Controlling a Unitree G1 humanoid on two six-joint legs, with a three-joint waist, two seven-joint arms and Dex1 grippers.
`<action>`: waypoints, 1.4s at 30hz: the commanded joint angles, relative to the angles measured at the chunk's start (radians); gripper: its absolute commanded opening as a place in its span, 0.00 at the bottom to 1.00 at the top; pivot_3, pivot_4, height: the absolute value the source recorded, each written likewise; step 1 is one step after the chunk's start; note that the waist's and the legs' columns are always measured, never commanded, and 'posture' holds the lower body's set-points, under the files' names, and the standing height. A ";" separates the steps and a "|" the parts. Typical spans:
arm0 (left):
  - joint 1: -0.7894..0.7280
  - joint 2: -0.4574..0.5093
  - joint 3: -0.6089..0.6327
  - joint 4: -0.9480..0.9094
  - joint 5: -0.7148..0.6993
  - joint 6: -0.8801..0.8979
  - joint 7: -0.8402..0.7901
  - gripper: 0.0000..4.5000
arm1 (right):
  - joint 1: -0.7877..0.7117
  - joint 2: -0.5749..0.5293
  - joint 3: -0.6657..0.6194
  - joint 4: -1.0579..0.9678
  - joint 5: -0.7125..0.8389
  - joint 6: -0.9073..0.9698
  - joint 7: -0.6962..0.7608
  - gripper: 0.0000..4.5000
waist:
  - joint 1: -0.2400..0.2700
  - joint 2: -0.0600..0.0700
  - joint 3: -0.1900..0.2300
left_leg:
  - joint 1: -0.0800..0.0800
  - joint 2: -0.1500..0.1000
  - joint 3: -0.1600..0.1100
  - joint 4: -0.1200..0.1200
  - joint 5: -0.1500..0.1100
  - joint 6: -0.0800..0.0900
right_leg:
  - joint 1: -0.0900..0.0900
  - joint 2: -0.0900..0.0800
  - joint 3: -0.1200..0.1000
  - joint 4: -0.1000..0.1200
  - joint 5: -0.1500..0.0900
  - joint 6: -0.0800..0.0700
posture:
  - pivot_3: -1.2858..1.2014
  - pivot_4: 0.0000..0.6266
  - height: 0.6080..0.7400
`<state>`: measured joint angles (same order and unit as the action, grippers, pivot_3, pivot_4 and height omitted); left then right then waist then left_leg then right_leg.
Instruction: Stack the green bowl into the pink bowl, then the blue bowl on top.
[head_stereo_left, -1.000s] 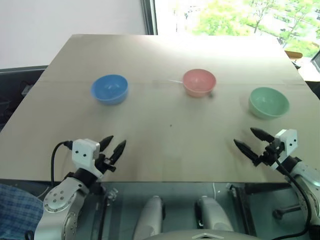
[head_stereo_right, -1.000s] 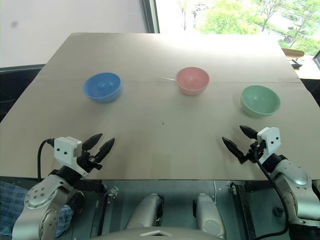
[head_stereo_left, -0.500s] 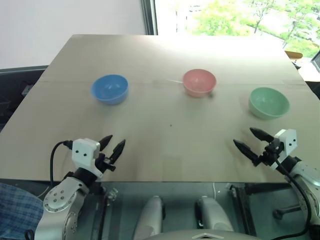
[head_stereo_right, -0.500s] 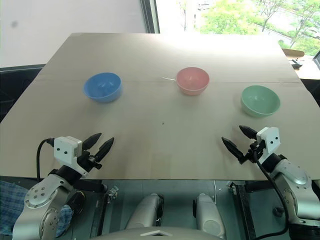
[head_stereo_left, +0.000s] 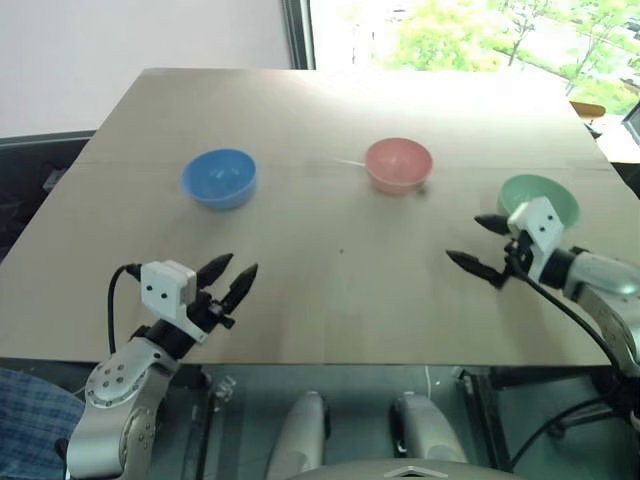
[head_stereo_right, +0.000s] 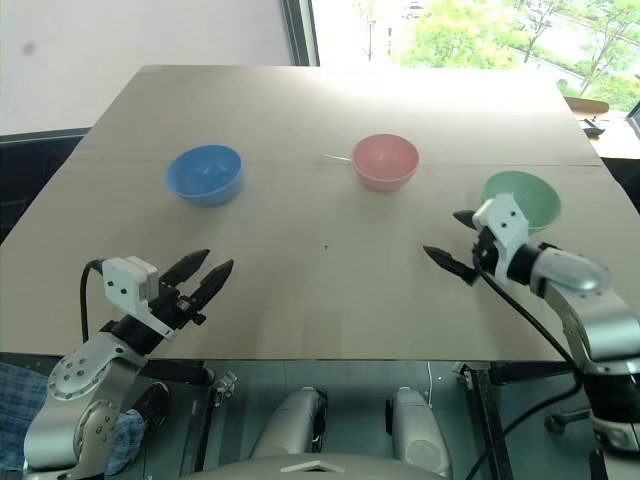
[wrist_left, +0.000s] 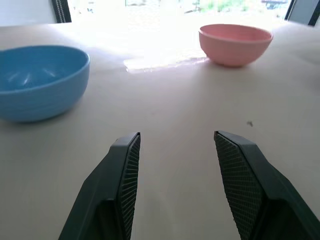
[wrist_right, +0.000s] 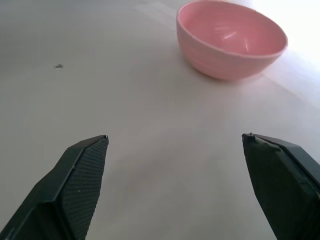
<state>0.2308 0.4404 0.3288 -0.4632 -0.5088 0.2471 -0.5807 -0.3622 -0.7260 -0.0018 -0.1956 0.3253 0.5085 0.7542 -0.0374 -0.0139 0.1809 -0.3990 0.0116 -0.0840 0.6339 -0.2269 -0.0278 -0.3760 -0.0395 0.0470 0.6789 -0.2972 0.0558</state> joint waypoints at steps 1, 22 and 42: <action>0.010 0.007 0.028 -0.062 -0.073 0.007 -0.022 0.56 | -0.158 0.006 0.069 0.084 -0.088 0.034 -0.025 1.00 | -0.003 0.000 0.000 | 0.000 0.000 0.000 0.000 0.000 0.000 | 0.000 0.000 0.000 0.000 0.000 0.000 | 0.52 0.24 1.00; 0.119 0.048 0.120 -0.277 -0.182 0.057 0.052 0.56 | -0.846 0.303 0.439 1.110 -0.568 -0.489 0.076 1.00 | -0.005 0.001 0.001 | -0.001 -0.001 0.001 -0.001 0.000 0.000 | -0.003 -0.001 0.000 0.001 0.000 -0.001 | 0.52 0.24 1.00; 0.150 0.056 0.136 -0.242 -0.174 0.005 0.018 0.57 | -0.935 0.396 0.438 1.302 -0.695 -0.669 0.017 0.03 | -0.006 0.002 0.002 | -0.001 0.000 0.000 -0.002 0.000 0.000 | -0.003 0.000 0.001 0.001 0.001 -0.001 | 0.52 0.24 1.00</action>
<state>0.3834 0.4836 0.4292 -0.7029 -0.6800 0.2760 -0.5508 -1.2739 -0.3219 0.4562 1.1237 -0.3739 -0.1409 0.7678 -0.0433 -0.0119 0.1828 -0.3998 0.0113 -0.0836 0.6321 -0.2269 -0.0280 -0.3793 -0.0396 0.0475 0.6800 -0.2965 0.0544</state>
